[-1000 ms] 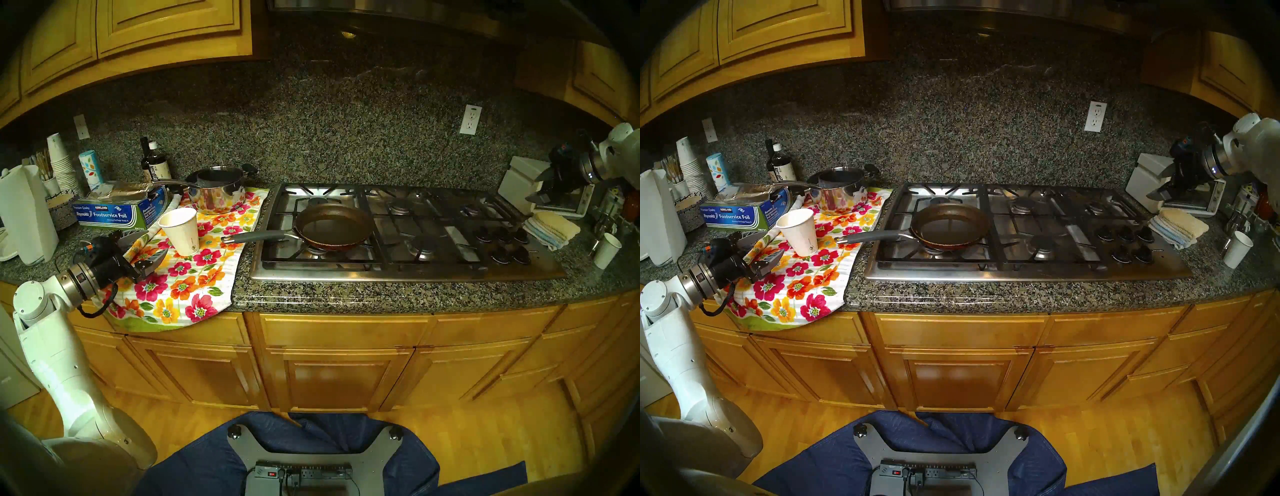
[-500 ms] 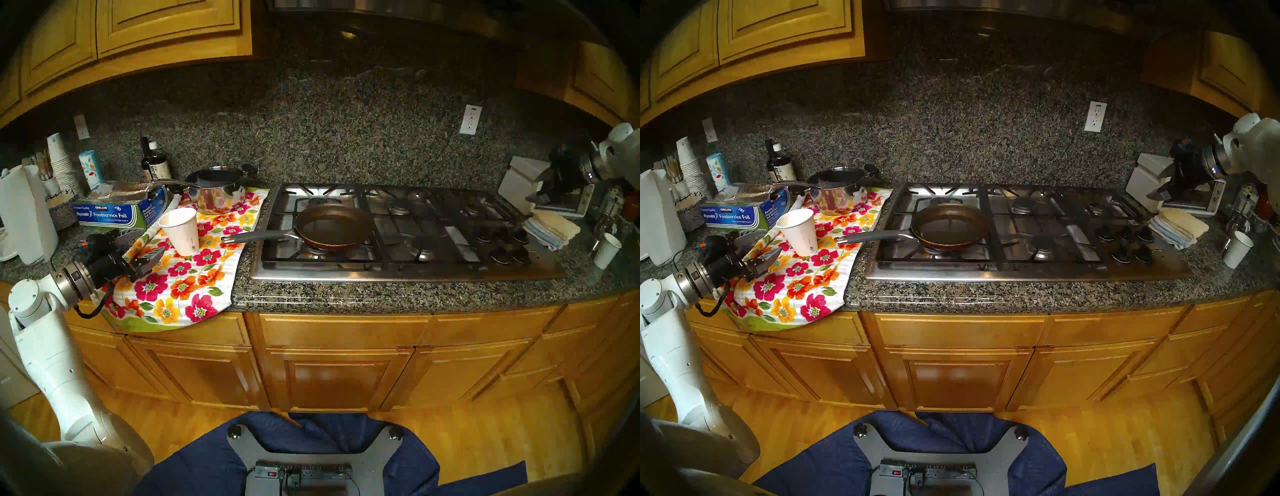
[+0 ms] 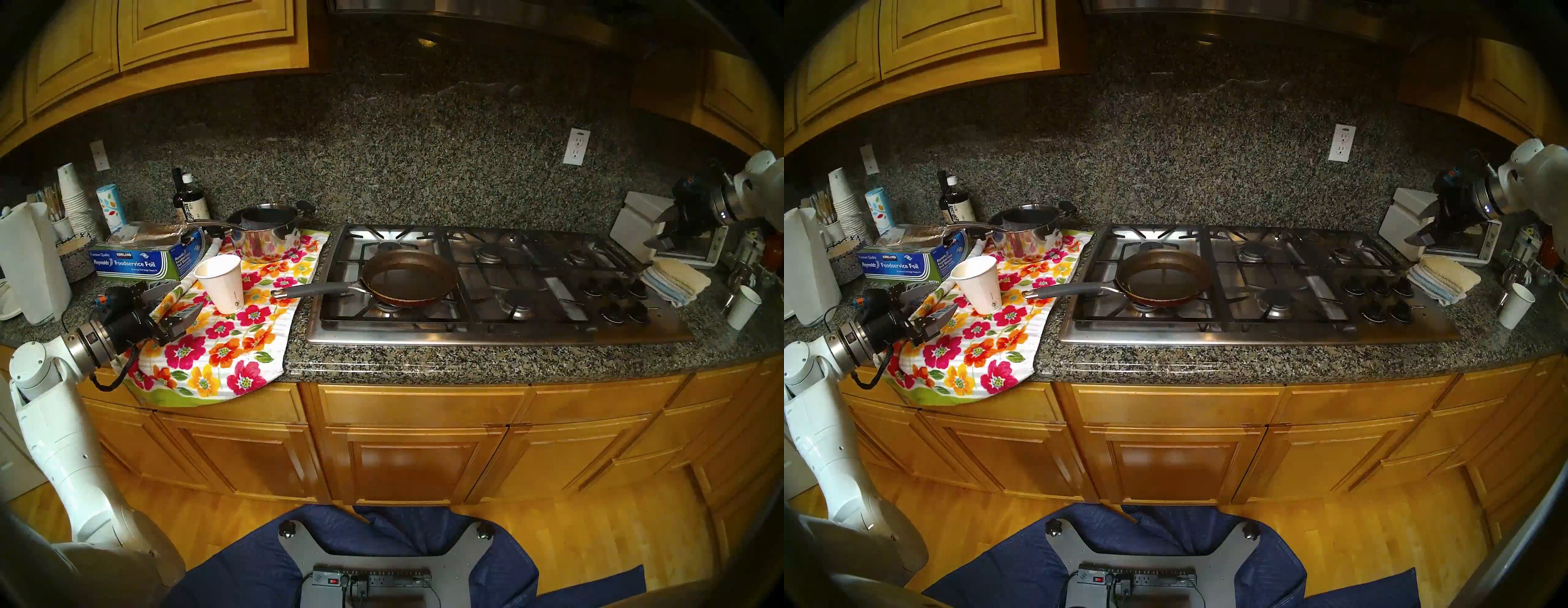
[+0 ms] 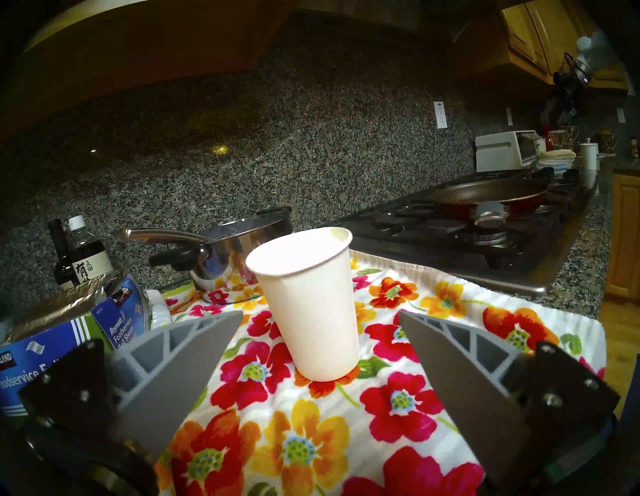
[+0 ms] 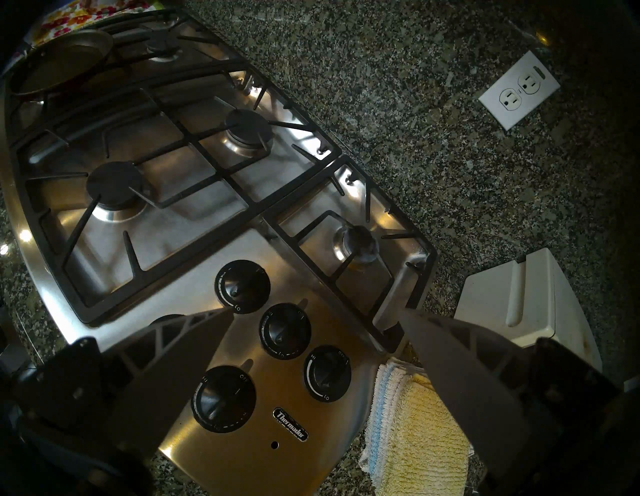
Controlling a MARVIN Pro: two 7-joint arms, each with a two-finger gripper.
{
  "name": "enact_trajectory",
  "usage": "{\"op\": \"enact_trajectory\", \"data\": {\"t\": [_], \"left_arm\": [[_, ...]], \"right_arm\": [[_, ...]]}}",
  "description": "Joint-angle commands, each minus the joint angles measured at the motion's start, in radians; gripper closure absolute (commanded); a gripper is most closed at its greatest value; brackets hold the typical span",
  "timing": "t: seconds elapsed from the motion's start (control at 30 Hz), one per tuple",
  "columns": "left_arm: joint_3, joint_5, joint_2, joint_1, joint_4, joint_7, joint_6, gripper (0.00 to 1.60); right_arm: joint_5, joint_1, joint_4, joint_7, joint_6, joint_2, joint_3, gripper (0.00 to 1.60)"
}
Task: Pick up the water cup, pour water into the pot, turn on the stove
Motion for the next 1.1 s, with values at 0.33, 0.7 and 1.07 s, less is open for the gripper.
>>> {"op": "enact_trajectory", "data": {"t": [0.33, 0.7, 1.07], "left_arm": [[0.003, -0.036, 0.023, -0.008, -0.022, 0.002, -0.001, 0.0], [0.006, -0.038, 0.025, -0.005, -0.023, 0.002, -0.001, 0.0], [0.008, -0.041, 0.027, -0.003, -0.023, 0.002, -0.002, 0.0]], "right_arm": [[0.031, 0.052, -0.023, -0.025, 0.079, -0.021, 0.016, 0.0], [0.046, 0.094, -0.099, -0.084, 0.167, -0.062, 0.019, 0.0], [0.044, 0.144, -0.191, -0.164, 0.322, -0.114, -0.025, 0.0]]}}
